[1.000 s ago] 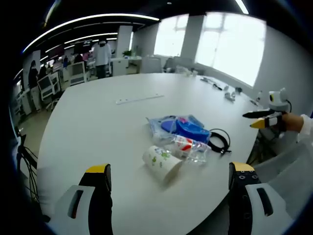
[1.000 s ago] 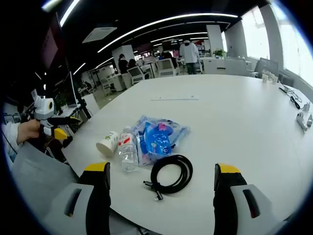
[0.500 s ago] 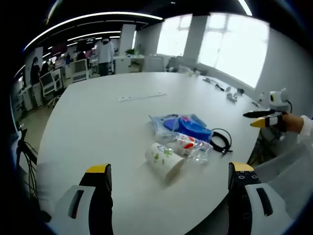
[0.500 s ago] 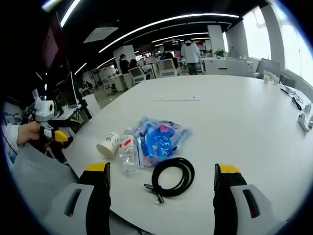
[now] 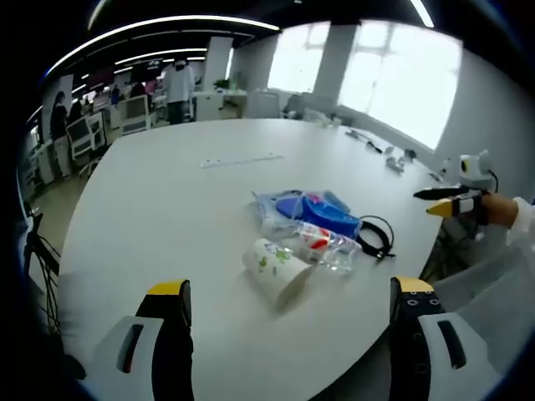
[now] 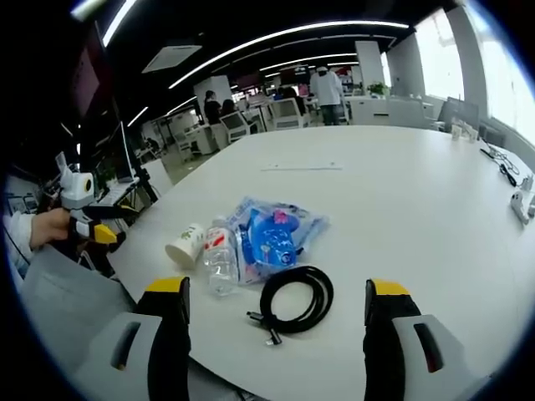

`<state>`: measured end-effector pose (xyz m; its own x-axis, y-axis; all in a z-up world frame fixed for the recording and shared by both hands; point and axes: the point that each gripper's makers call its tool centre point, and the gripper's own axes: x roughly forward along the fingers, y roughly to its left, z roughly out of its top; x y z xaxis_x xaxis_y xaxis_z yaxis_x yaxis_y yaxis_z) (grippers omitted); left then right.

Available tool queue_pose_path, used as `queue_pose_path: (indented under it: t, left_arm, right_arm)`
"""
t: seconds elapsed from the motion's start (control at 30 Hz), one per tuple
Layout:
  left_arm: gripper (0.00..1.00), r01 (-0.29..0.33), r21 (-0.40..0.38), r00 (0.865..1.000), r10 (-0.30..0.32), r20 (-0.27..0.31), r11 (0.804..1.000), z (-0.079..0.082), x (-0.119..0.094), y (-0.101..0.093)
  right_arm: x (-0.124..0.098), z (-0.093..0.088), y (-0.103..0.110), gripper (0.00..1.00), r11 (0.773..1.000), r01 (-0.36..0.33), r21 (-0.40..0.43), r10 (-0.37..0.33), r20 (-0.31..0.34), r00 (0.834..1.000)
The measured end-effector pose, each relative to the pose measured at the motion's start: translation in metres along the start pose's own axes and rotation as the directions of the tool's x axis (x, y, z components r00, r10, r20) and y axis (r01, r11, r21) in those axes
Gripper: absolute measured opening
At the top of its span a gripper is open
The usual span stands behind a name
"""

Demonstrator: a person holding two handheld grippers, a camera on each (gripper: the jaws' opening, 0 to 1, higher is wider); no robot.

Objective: Arrange the tabletop items into an orderly group along one side of the table until the central work area is clear of visible clutter.

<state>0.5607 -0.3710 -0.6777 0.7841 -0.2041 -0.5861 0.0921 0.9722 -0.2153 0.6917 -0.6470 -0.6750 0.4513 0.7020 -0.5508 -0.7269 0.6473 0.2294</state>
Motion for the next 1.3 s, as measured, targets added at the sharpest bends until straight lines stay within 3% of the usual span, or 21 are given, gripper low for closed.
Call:
queue_pose_path:
  t: [0.63,0.9,1.3]
  left_arm:
    - [0.95,0.011,-0.043,1.0,-0.011,0.012,0.999,0.0,0.003,-0.001]
    - [0.94,0.015,-0.045,1.0,-0.015,0.01,0.999,0.001,0.0,-0.012]
    - [0.93,0.021,-0.053,1.0,-0.021,0.003,0.998,-0.003,0.003,-0.004]
  right_arm:
    - [-0.002,0.0,-0.006,0.83,1.0,0.0,0.017,0.0,0.008,1.0]
    - [-0.004,0.0,-0.01,0.82,1.0,0.002,0.025,-0.002,0.015,1.0]
    - [-0.004,-0.003,-0.011,0.79,1.0,0.001,0.03,-0.002,0.013,1.0]
